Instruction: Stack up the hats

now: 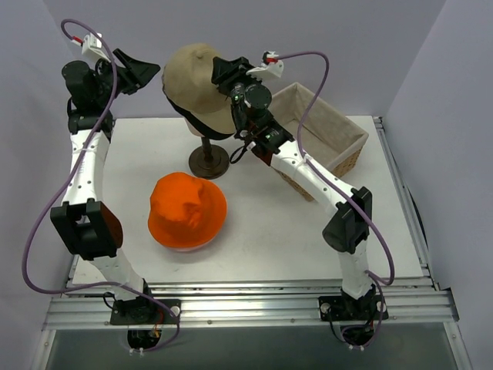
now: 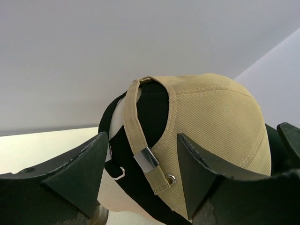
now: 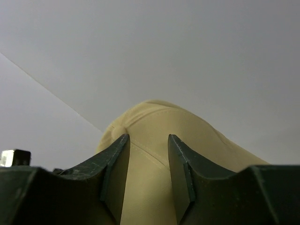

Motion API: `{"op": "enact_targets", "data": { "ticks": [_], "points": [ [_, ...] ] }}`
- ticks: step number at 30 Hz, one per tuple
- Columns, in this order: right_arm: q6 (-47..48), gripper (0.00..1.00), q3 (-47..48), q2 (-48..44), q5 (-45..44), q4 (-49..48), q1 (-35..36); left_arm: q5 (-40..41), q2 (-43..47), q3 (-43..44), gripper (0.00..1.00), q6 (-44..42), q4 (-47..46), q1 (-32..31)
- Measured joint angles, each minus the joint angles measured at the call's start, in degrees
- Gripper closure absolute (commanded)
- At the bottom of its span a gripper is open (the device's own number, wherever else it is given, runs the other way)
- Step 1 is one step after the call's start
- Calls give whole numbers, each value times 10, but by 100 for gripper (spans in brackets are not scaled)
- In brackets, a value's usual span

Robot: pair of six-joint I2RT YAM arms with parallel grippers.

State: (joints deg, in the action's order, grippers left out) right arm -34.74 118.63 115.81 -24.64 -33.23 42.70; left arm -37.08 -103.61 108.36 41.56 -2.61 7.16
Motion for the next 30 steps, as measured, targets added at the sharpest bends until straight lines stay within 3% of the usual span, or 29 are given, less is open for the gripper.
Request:
{"op": "enact_targets", "data": {
  "ticks": [4, 11, 24, 30],
  "points": [
    [9, 63, -55, -42, 30, 57, -19, 0, 0, 0, 30, -2, 0, 5],
    [-23, 64, -258, -188, 63, 74, -101, -9, 0, 0, 31, -2, -5, 6],
    [-116, 70, -297, -178, 152, 56, -129, -33, -7, -2, 30, 10, -50, 6],
    [-173, 68, -315, -158, 194, 44, -152, -36, -14, -7, 30, 12, -53, 5]
  ]
}}
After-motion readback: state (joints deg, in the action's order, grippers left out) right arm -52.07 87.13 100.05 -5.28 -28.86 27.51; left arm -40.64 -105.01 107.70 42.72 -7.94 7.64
